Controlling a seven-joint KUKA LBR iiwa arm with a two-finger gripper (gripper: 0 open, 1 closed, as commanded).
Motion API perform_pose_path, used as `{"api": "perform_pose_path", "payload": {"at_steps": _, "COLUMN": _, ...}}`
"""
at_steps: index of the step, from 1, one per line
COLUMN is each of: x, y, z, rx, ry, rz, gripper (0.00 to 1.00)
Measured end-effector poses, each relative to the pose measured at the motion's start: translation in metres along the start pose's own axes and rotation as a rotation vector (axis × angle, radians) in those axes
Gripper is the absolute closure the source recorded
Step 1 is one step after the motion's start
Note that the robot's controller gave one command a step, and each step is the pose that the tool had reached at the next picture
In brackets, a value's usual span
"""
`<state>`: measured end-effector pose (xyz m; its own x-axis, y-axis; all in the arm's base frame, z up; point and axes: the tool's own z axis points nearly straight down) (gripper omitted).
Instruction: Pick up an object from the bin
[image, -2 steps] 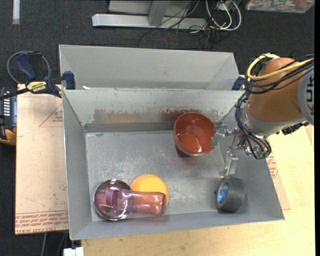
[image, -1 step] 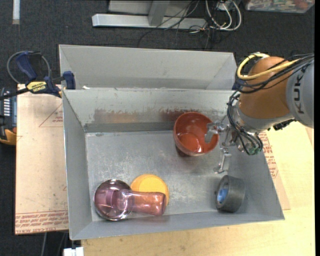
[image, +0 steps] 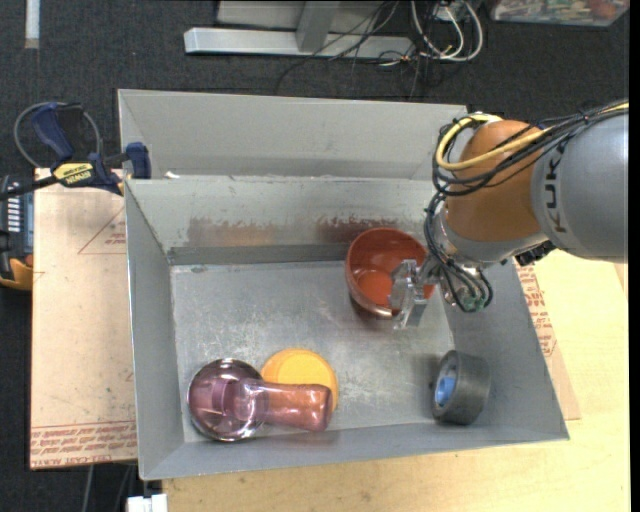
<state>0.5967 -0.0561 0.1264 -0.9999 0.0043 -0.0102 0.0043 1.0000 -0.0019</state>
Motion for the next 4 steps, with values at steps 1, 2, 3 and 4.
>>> {"api": "perform_pose_path", "payload": {"at_steps": 1, "x": 0.000, "y": 0.000, "z": 0.000, "rx": 0.000, "ry": 0.000, "rz": 0.000, "gripper": 1.00}}
{"api": "perform_pose_path", "payload": {"at_steps": 2, "x": -0.043, "y": -0.009, "z": -0.010, "rx": -0.001, "ry": 0.016, "rz": 0.065, "gripper": 1.00}}
{"api": "perform_pose_path", "payload": {"at_steps": 3, "x": -0.043, "y": -0.009, "z": -0.010, "rx": -0.001, "ry": 0.016, "rz": 0.065, "gripper": 1.00}}
{"api": "perform_pose_path", "payload": {"at_steps": 4, "x": -0.041, "y": -0.007, "z": -0.003, "rx": -0.002, "ry": 0.025, "rz": 0.076, "gripper": 1.00}}
